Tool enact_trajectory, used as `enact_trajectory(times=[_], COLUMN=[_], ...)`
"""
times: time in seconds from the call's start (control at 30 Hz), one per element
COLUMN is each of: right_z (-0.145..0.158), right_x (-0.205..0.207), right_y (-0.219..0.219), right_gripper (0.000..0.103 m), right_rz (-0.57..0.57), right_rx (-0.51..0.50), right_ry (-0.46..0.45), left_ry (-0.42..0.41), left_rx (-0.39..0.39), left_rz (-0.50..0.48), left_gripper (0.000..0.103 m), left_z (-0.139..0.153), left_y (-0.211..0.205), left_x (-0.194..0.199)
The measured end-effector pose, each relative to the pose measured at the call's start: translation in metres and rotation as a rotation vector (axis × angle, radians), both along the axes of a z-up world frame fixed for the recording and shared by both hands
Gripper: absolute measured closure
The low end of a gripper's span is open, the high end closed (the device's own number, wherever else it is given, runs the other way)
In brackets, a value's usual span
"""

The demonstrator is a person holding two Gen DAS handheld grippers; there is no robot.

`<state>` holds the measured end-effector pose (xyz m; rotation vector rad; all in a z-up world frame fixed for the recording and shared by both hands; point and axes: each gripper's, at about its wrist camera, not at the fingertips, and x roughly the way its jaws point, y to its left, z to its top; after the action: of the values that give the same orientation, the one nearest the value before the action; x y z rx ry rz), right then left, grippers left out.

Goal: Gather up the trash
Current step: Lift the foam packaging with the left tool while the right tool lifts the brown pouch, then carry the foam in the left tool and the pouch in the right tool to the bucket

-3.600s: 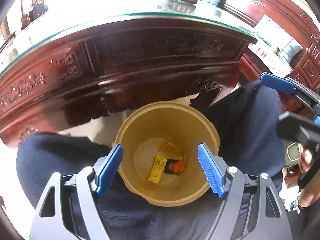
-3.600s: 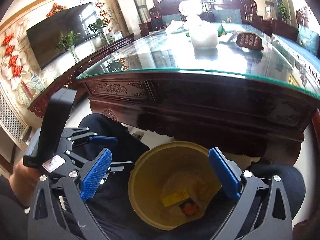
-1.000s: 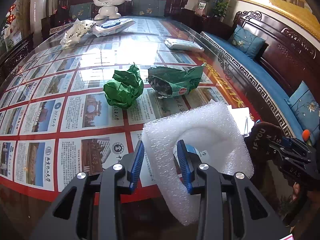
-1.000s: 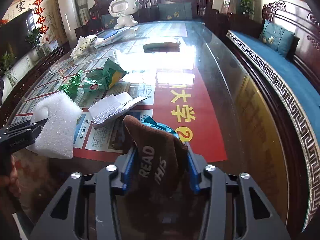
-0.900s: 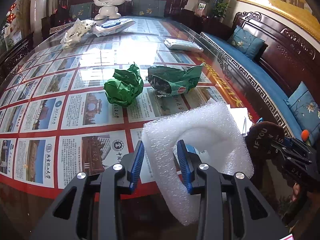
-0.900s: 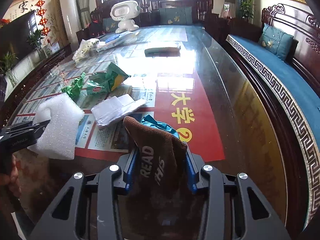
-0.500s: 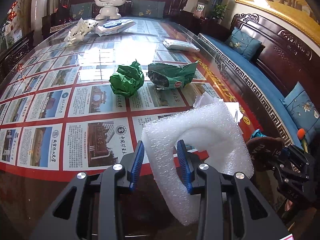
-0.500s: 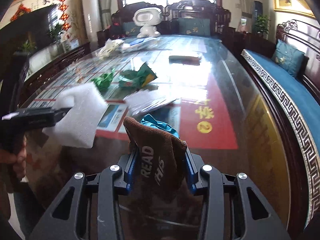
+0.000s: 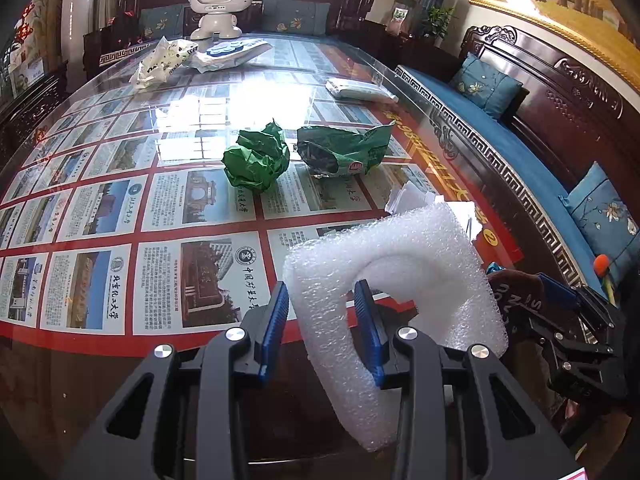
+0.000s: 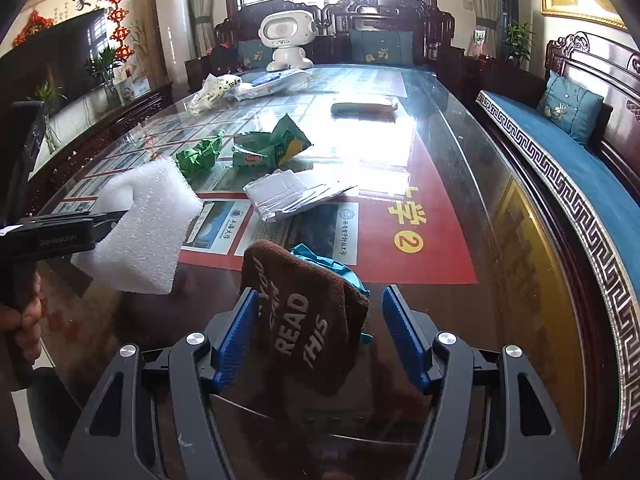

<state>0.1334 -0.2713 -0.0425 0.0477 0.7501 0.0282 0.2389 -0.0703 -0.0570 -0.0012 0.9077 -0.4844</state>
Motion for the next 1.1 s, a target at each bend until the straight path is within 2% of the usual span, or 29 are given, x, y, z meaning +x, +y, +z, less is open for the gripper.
enact_trajectory(times=[0.1,0.17,0.2,0.3,0.43,0.67,0.93,1.1], right_z=[-0.001,-0.001,-0.001,0.001,0.007,0.023,0.031,0.046], right_x=[0.000,-0.001,-0.001,-0.003,-0.006,-0.015,-0.022,-0.038], right_y=[0.001,0.002,0.002,0.003,0.002,-0.008,-0.038,-0.036], right_gripper=[0.065,0.073,0.083,0.092,0.093,0.093,0.093,0.093], right_rz=[0.010,0.010,0.013,0.016,0.020,0.030,0.034,0.046], right_rx=[-0.002,-0.009,-0.007,0.005,0.023,0.128,0.412,0.421], right_ry=[0.014,0.011,0.012,-0.004,-0.034,-0.107,-0.162,-0.219], left_ry=[0.003,0.003,0.003,0.003,0.006,0.001,-0.019,-0.037], left_rx=[0.000,0.000,0.001,0.005,0.006,-0.004,-0.017,-0.017], left_rz=[-0.003,-0.005,-0.008,-0.010,-0.007,-0.011,-0.019,-0.028], left_gripper=[0.067,0.067,0.067,0.067,0.067,0.067,0.067,0.067], left_z=[-0.001,-0.001,-0.001,-0.001,-0.002,0.002,0.013,0.022], left_y=[-0.001,-0.001,-0.002,-0.002,-0.002,0.002,0.010,0.015], left_x=[-0.002,-0.003,-0.003,-0.003,-0.004,-0.010,-0.023,-0.036])
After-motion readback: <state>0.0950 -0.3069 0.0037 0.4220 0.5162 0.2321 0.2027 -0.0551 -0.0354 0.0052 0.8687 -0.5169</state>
